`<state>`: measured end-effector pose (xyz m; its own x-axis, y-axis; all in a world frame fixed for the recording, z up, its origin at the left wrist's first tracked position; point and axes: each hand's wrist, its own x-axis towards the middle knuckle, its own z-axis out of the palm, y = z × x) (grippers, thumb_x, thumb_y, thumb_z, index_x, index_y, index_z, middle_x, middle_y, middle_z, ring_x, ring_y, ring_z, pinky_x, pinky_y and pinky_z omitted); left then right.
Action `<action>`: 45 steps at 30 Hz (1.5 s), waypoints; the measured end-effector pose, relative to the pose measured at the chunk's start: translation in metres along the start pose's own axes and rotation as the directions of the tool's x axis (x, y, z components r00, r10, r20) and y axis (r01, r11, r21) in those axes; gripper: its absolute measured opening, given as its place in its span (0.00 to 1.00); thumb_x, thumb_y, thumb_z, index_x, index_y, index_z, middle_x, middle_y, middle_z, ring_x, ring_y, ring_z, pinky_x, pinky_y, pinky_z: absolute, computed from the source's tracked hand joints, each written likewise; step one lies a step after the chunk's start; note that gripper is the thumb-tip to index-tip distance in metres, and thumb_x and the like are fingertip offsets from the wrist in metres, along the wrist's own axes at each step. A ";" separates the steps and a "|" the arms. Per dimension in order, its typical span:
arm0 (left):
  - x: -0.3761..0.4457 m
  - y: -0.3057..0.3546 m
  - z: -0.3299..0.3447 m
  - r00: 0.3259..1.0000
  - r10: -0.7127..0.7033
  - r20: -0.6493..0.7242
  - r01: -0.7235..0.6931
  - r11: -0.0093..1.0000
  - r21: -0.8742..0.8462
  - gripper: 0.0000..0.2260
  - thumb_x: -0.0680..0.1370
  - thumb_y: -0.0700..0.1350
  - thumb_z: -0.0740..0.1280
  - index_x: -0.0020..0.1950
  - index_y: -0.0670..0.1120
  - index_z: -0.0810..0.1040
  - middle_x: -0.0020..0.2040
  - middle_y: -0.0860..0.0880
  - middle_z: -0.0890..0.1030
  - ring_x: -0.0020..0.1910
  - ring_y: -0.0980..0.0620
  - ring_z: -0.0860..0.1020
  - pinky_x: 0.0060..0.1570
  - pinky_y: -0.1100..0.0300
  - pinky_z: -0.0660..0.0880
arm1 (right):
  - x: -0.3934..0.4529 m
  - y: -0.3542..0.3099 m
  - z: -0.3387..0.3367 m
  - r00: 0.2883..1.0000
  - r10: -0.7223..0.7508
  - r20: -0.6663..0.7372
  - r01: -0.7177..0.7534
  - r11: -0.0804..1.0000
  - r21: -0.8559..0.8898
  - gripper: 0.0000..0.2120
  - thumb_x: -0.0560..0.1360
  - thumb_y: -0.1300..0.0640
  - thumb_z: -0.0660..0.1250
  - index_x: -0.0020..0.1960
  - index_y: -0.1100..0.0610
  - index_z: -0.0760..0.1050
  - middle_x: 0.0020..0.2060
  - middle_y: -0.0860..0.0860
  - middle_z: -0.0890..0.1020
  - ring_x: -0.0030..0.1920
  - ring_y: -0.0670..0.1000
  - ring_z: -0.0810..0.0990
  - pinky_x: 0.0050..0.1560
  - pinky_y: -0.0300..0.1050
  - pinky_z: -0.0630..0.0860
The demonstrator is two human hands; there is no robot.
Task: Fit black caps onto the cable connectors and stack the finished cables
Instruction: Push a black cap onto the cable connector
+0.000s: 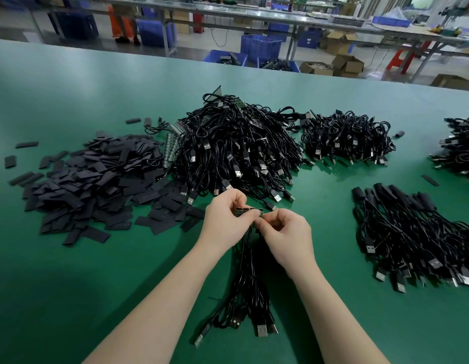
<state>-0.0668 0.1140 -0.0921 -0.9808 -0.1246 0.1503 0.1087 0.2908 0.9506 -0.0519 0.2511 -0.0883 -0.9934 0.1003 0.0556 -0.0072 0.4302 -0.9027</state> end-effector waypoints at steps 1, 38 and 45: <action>0.001 -0.002 0.000 1.000 -0.004 0.005 0.004 1.000 0.003 0.18 0.70 0.41 0.74 0.32 0.60 0.68 0.29 0.59 0.77 0.29 0.57 0.71 0.40 0.55 0.75 | 0.000 0.000 0.001 1.000 0.004 -0.001 -0.004 1.000 -0.003 0.11 0.73 0.57 0.75 0.34 0.50 0.77 0.29 0.44 0.79 0.29 0.36 0.75 0.31 0.28 0.69; 0.005 -0.002 -0.008 0.962 -0.155 0.226 0.239 0.878 -0.415 0.10 0.73 0.42 0.75 0.53 0.50 0.81 0.47 0.50 0.86 0.43 0.60 0.83 0.35 0.72 0.73 | 0.012 0.005 -0.019 0.966 0.010 0.259 -0.114 0.915 0.388 0.05 0.73 0.52 0.75 0.42 0.54 0.85 0.31 0.48 0.80 0.33 0.46 0.76 0.40 0.41 0.75; 0.000 0.000 0.000 0.997 0.024 0.071 -0.014 0.990 -0.139 0.07 0.74 0.59 0.68 0.48 0.61 0.84 0.50 0.60 0.83 0.51 0.62 0.80 0.52 0.66 0.75 | 0.008 0.014 -0.020 0.983 0.014 0.180 -0.097 0.881 0.463 0.03 0.76 0.58 0.73 0.43 0.54 0.85 0.33 0.49 0.83 0.34 0.45 0.79 0.40 0.37 0.77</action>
<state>-0.0663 0.1137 -0.0917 -0.9870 -0.0498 0.1530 0.1435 0.1580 0.9770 -0.0574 0.2759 -0.0917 -0.9978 -0.0572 -0.0348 0.0375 -0.0458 -0.9982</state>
